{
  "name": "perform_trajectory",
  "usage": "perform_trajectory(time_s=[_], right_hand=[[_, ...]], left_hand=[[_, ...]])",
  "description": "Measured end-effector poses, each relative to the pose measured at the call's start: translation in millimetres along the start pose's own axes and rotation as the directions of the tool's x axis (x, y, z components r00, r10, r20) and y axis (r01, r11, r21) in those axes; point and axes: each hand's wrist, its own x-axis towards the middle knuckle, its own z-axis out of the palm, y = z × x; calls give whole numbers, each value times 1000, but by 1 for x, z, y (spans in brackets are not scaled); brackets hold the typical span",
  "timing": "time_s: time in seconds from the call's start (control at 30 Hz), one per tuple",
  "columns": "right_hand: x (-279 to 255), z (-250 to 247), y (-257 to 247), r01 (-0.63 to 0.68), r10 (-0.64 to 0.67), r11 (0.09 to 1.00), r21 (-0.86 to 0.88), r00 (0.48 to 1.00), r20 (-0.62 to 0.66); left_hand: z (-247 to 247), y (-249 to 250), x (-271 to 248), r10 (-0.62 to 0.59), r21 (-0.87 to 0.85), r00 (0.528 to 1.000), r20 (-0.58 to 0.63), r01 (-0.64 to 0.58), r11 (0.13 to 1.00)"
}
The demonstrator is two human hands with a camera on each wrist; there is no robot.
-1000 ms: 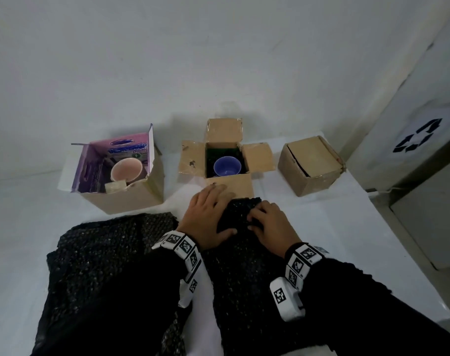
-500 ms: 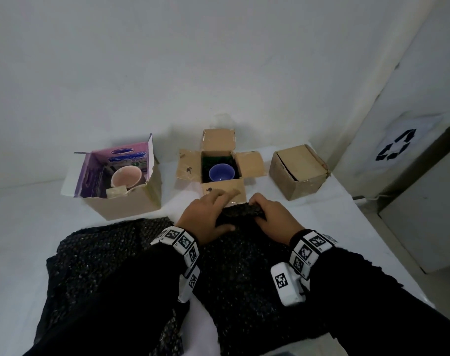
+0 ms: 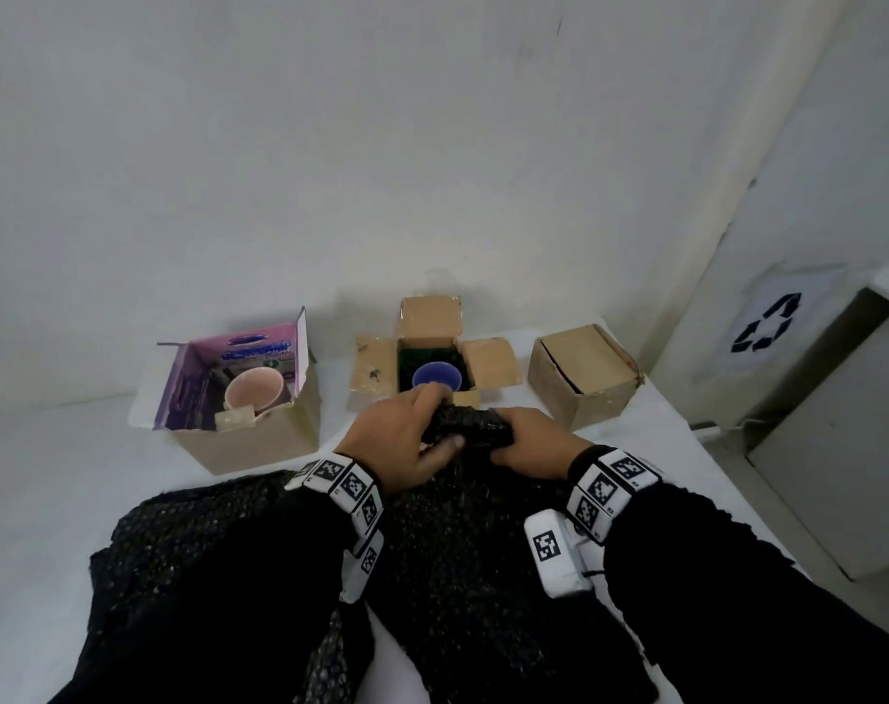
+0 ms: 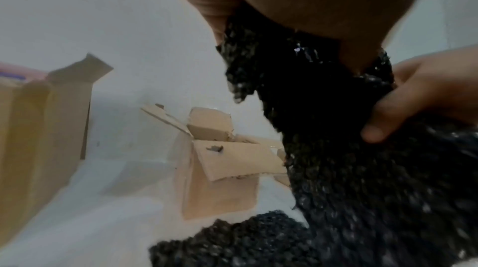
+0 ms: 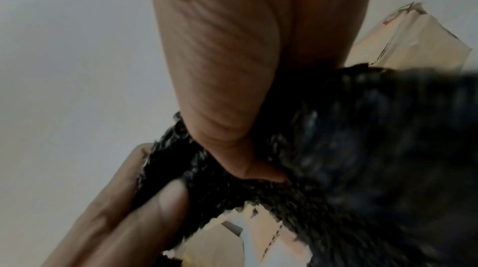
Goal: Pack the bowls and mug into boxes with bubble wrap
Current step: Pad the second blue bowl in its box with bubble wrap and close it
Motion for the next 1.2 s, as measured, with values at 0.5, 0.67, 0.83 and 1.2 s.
perform_trajectory(time_s=[0.5, 0.67, 0.83, 1.2], right_hand=[[66, -48, -19, 68, -62, 998, -11, 952, 300], [118, -66, -23, 144, -64, 876, -461, 981, 185], [166, -70, -19, 233, -341, 704, -670, 940, -31], [224, 6, 2, 474, -572, 757, -449, 813, -106]], left_hand=[[7, -44, 23, -204, 319, 979, 6, 192, 928], [8, -59, 30, -209, 148, 962, -177, 236, 960], [22, -74, 33, -388, 16, 910, -144, 394, 919], [54, -96, 27, -256, 236, 965, -59, 263, 936]])
